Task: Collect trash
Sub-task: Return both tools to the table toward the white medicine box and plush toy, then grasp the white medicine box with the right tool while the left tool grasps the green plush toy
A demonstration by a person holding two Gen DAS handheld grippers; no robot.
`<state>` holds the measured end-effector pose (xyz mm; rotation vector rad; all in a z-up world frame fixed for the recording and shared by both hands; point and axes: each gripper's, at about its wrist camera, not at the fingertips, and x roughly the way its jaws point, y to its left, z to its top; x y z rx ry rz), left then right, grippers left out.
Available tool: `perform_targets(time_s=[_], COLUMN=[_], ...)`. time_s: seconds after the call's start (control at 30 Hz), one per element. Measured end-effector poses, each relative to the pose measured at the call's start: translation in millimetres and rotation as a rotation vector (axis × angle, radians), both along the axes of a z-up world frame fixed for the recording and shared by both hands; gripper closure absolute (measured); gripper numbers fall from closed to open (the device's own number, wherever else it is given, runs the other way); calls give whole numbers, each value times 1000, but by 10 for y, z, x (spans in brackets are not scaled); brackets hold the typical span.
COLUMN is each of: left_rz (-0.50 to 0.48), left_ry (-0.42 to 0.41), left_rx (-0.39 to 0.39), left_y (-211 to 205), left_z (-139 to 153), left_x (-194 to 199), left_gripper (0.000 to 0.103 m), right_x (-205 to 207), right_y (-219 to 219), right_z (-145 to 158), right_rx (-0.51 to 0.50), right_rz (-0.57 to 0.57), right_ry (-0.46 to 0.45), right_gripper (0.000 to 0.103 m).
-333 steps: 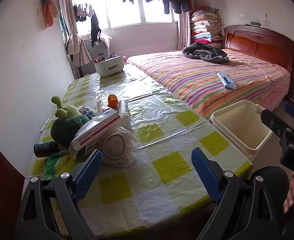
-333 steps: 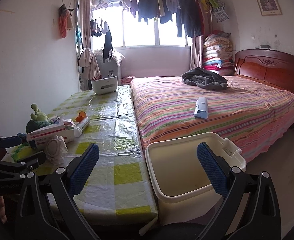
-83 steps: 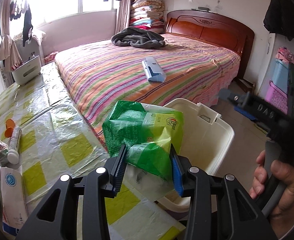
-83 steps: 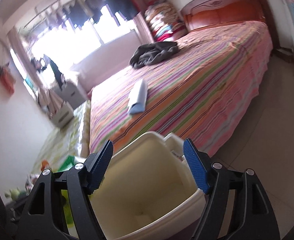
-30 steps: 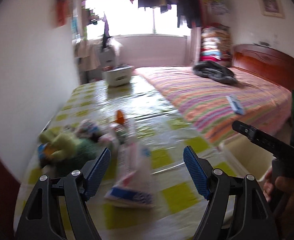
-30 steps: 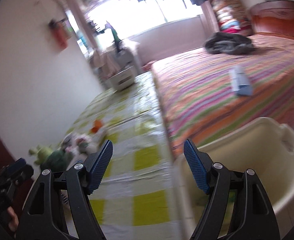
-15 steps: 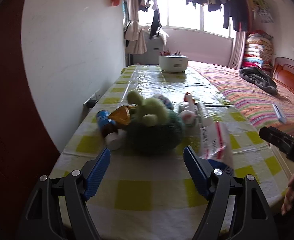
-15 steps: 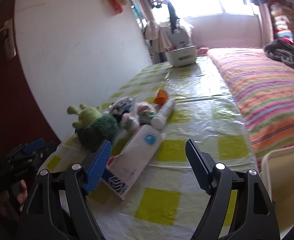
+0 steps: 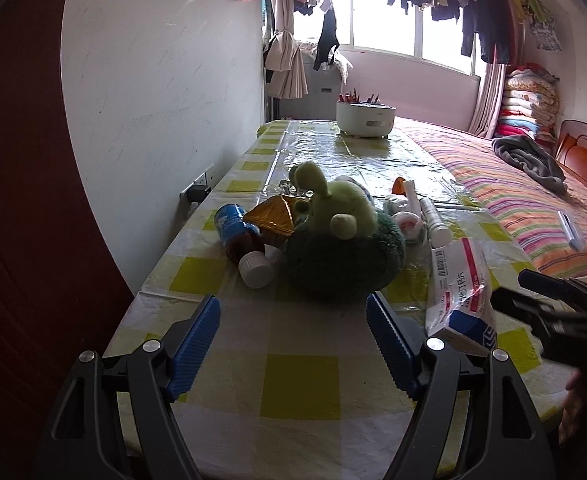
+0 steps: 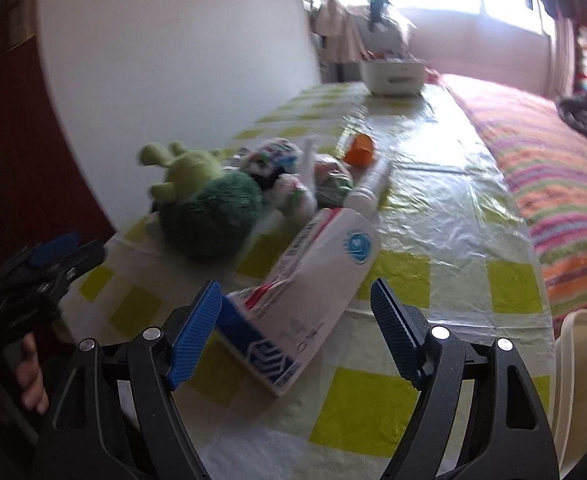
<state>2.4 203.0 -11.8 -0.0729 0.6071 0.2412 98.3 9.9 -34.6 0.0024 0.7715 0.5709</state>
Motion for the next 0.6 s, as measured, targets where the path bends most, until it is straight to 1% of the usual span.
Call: perform_targets(time_s=[0.13,0.3,0.4,0.5,0.57,0.6], left_rz=[3,7,6,-3,-11,-15], left_ry=[3,4,1,0,-2,-3], left_rx=[1,-5,-7,-4,1,1], left_y=[36,87,108,95,77,69], left_z=[-19,-18,-10,3,15,20], left_x=[15,38,69,108,139,155], left_gripper=[30,30,30,30,30,30], right_x=[176,378,404,388,375,361], right_y=[49,101,147,213,237,247], right_z=[-72,-255,-324,-314,-285,-273], right_rx=[7,30,50,44,55,61], right_rz=[-41,-85,-72,-64,-42,-35], right_ry=[58,178,213,189,172,164], right_gripper=[27,27,28,39,52,54])
